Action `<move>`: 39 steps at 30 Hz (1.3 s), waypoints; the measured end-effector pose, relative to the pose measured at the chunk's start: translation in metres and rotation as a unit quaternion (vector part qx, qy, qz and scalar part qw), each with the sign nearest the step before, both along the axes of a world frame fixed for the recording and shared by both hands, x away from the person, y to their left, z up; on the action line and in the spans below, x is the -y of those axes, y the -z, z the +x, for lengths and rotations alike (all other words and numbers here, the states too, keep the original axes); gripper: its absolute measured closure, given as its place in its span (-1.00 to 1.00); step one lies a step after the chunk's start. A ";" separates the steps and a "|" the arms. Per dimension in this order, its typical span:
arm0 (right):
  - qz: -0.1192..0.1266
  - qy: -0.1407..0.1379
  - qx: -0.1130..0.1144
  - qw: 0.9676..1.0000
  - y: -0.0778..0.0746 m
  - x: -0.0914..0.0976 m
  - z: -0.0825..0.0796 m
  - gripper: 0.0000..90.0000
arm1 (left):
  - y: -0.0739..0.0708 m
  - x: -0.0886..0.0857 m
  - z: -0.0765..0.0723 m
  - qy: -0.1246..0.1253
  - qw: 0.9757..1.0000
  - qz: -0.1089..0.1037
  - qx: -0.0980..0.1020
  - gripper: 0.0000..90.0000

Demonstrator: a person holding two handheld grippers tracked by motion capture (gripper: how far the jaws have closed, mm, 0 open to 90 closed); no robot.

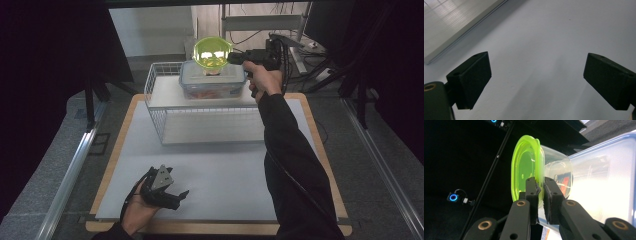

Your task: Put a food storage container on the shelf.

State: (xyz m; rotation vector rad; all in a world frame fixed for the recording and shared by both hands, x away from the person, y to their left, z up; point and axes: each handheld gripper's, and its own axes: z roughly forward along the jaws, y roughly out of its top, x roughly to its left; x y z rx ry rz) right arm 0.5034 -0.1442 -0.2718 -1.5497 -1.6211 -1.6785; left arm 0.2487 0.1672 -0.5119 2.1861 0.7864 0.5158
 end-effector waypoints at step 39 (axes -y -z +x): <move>-0.286 -0.066 0.249 0.923 0.120 0.058 -0.166 -0.73 | 0.002 -0.001 0.000 0.005 1.000 -0.014 -0.001 -0.86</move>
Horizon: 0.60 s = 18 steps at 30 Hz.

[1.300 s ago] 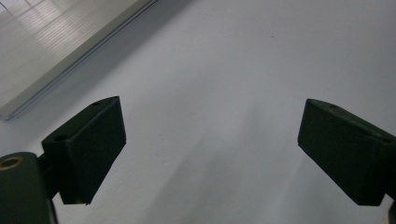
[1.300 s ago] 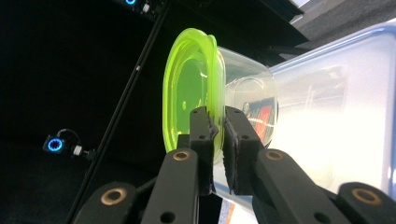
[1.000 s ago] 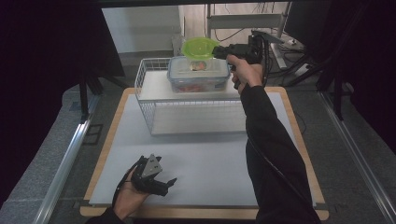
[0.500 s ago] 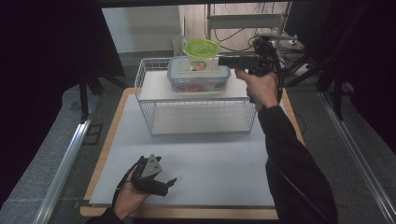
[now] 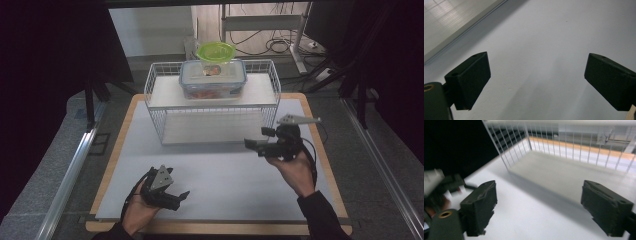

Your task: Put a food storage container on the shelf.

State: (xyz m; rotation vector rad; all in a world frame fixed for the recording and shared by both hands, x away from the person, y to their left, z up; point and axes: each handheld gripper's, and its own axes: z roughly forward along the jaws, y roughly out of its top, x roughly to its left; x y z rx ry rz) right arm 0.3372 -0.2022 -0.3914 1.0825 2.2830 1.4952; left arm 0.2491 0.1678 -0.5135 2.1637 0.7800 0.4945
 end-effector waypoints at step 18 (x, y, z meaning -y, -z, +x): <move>-0.153 -0.006 0.007 0.988 0.110 0.015 -0.058 -0.91 | 0.007 -0.003 0.004 -0.003 1.000 -0.010 -0.006 -0.93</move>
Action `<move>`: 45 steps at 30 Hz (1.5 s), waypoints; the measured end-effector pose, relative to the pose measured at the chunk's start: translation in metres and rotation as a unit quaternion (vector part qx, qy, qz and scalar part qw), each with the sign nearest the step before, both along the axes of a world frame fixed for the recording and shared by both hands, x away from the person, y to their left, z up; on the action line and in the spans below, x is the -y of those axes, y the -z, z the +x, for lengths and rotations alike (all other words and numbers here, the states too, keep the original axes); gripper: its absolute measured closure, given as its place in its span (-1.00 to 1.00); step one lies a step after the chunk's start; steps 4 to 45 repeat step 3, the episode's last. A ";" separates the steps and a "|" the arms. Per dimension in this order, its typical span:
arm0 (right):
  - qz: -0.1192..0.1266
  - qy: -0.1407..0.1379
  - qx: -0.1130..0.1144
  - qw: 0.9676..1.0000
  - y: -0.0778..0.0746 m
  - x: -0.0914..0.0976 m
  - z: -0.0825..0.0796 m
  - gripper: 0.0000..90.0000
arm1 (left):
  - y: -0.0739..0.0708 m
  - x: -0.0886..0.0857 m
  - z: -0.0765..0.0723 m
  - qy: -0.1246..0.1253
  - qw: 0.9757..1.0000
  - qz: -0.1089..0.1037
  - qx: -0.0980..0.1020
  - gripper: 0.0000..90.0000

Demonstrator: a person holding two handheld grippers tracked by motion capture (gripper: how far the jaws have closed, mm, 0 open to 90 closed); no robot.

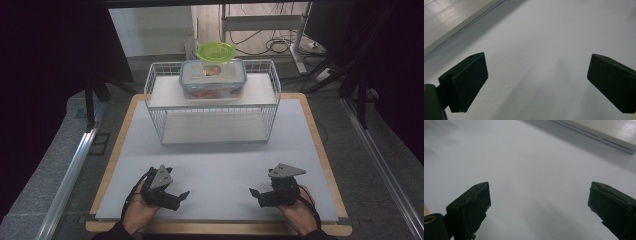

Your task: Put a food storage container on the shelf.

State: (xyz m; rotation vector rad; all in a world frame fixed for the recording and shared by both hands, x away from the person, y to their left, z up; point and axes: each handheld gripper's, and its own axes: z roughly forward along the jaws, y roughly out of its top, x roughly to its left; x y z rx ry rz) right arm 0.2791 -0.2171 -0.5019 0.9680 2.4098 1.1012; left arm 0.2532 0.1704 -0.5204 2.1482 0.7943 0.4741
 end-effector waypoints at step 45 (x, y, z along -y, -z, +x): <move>-0.004 0.006 0.001 1.000 0.002 0.001 0.002 -0.90 | 0.000 -0.001 0.001 -0.001 1.000 -0.003 0.004 -0.94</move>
